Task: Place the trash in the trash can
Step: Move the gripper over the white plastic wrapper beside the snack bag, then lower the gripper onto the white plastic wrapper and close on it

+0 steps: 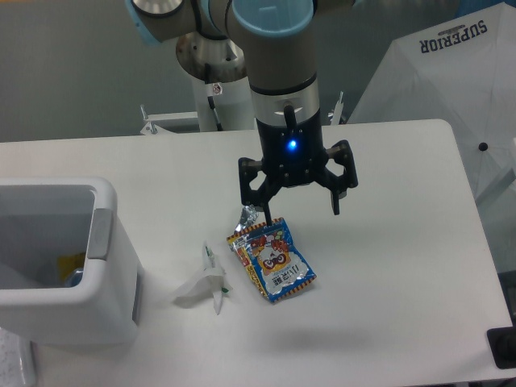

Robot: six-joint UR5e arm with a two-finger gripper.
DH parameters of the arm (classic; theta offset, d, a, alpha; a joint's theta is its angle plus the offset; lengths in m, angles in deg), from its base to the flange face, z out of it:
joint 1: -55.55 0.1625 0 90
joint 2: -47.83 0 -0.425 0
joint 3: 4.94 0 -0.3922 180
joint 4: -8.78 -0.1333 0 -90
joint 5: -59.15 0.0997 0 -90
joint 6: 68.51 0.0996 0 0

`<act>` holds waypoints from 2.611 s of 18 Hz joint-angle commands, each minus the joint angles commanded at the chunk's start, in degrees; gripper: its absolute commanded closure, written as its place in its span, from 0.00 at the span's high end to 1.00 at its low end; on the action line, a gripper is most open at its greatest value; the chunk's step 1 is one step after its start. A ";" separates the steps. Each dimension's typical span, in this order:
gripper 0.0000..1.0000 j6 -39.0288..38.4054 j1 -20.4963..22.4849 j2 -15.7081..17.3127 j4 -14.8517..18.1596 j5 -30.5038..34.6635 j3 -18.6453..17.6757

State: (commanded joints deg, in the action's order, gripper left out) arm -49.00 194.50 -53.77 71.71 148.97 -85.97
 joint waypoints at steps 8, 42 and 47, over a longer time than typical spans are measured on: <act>1.00 -0.09 -0.09 -0.70 -1.23 2.11 -2.36; 1.00 16.52 -13.89 -15.91 -17.23 5.54 -17.49; 0.77 17.05 -14.24 -16.08 -17.23 5.45 -17.67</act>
State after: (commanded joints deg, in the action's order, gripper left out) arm -31.95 180.26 -69.86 54.48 154.42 -103.64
